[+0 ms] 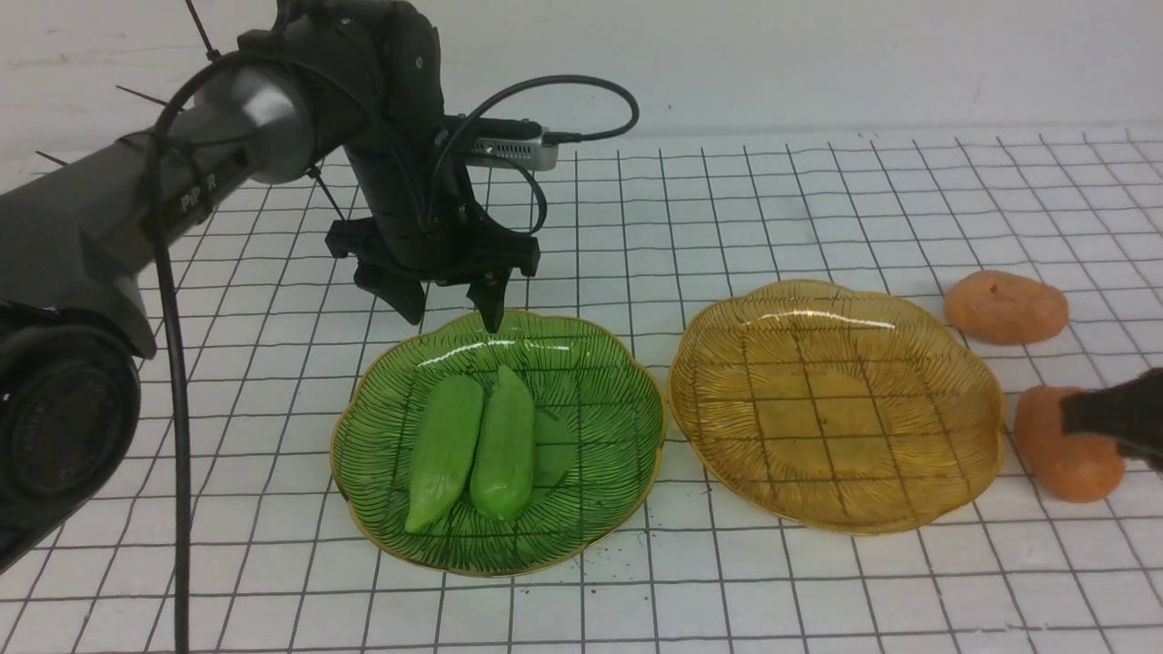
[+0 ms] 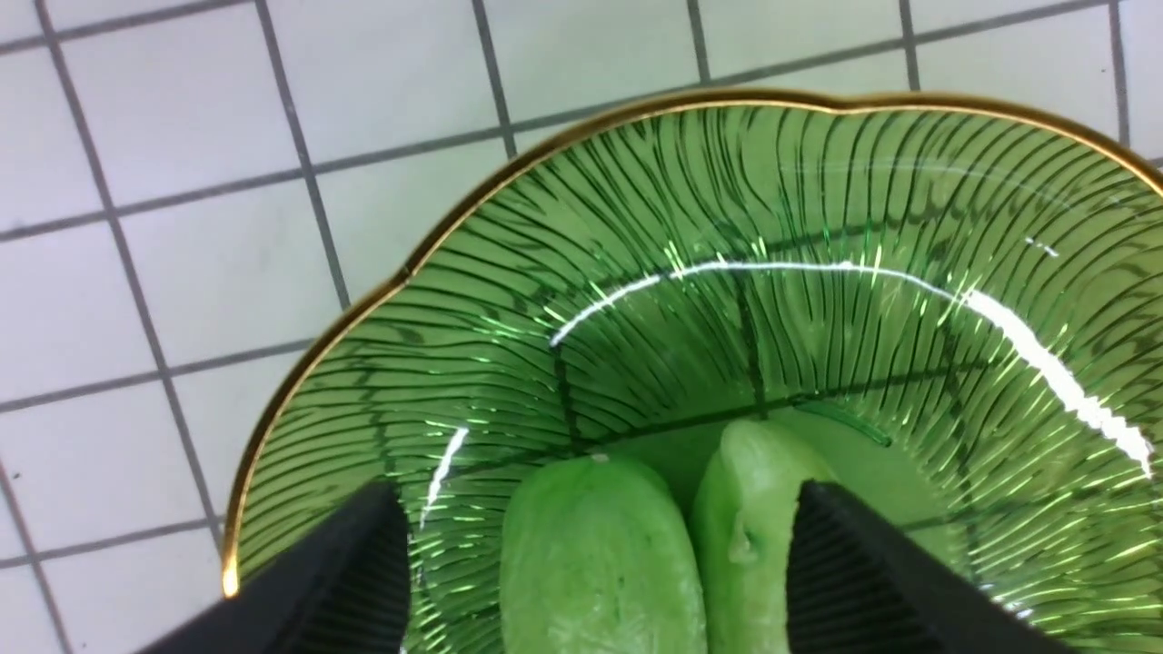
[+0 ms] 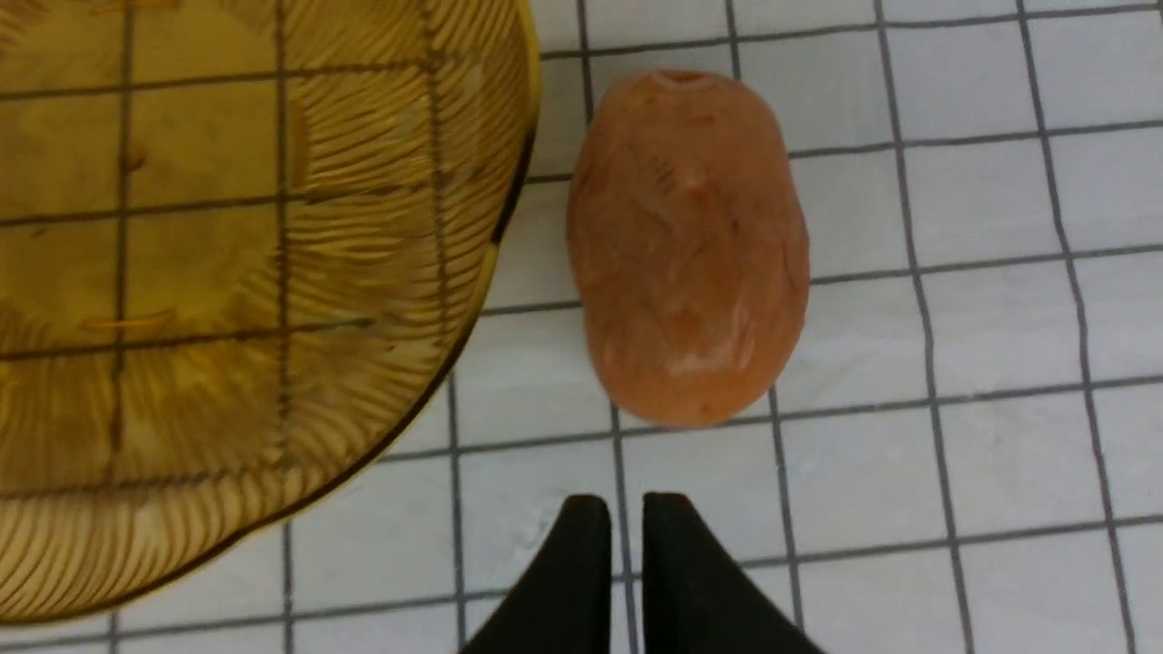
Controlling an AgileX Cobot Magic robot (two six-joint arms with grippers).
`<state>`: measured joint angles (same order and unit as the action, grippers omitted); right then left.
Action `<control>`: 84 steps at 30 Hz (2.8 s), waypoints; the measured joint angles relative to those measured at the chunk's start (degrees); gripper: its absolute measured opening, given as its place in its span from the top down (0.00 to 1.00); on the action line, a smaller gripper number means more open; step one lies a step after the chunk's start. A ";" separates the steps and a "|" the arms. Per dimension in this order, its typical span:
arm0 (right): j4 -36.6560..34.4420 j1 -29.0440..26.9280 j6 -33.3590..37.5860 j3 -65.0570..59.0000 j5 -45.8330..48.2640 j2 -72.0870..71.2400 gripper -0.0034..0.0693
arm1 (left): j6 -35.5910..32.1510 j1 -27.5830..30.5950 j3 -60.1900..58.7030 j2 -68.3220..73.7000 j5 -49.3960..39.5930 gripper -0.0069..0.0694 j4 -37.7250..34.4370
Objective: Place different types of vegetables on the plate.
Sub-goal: 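Put the potato onto the plate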
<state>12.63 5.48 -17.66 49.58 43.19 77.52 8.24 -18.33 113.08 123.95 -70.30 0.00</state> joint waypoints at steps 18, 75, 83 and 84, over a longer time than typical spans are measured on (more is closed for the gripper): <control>10.96 0.00 -6.01 10.71 -0.67 25.06 0.10 | 0.06 0.00 0.11 0.00 0.00 0.34 0.00; -6.85 2.48 19.60 46.58 17.75 36.37 0.00 | -2.43 0.00 5.82 -6.75 -1.28 0.92 4.47; 1.34 -2.89 19.96 46.70 10.32 39.42 0.12 | -2.75 0.00 5.82 -5.23 -1.33 0.92 4.47; 1.57 -3.01 20.53 46.70 9.57 40.24 0.13 | -2.92 0.00 5.82 -5.23 -1.33 0.92 4.47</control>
<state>14.20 2.47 2.87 96.29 52.75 117.76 5.32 -18.33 118.91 118.72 -71.63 4.47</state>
